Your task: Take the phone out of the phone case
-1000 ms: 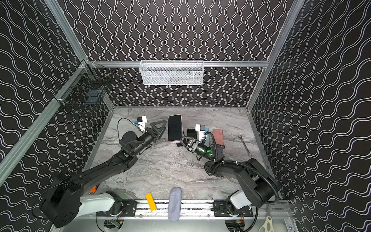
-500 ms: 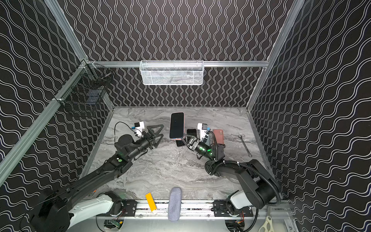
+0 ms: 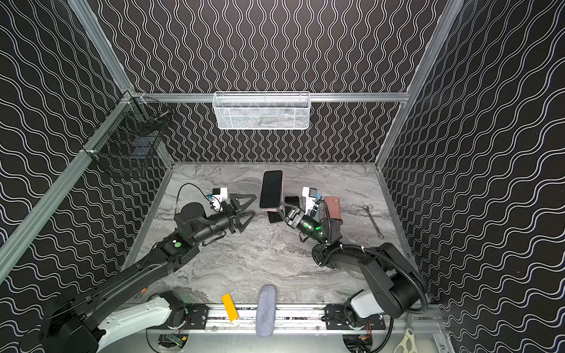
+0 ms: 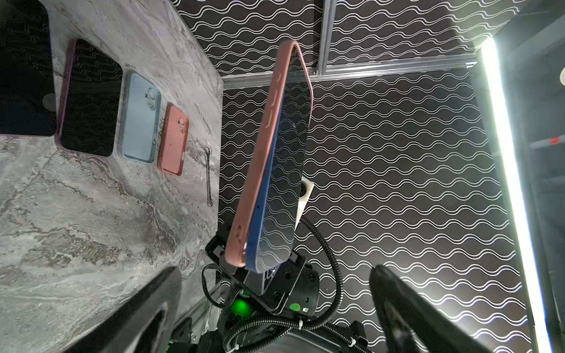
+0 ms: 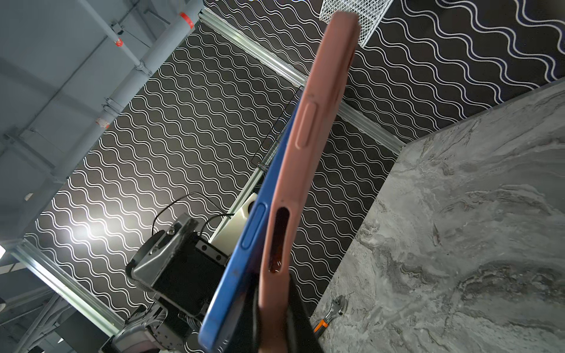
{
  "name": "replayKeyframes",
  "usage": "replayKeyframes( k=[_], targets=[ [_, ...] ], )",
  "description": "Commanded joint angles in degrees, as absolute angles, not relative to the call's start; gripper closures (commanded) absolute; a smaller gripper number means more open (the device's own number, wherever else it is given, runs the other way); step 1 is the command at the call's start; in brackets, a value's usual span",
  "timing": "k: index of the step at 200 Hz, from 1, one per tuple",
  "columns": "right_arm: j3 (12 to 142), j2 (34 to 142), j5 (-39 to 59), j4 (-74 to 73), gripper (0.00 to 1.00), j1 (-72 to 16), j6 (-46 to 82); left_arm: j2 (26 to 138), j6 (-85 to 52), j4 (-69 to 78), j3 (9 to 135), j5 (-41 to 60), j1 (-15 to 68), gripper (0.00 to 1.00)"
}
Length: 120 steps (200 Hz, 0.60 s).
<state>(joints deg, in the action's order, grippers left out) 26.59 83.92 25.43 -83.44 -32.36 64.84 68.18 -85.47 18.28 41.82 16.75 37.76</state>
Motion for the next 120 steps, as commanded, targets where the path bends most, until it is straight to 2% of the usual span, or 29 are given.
replayKeyframes(
  k=[1, 120],
  targets=[
    [26.41, 83.76, 24.43, -87.12, 0.95, -32.43, 64.43, 68.65, -85.92, 18.81, 43.46, 17.58, 38.30, 0.01],
    [24.53, 81.97, 24.17, -86.69, 0.95, -32.69, 64.31, 71.96, -85.47, 19.77, 46.84, 17.14, 40.16, 0.01]
  ],
)
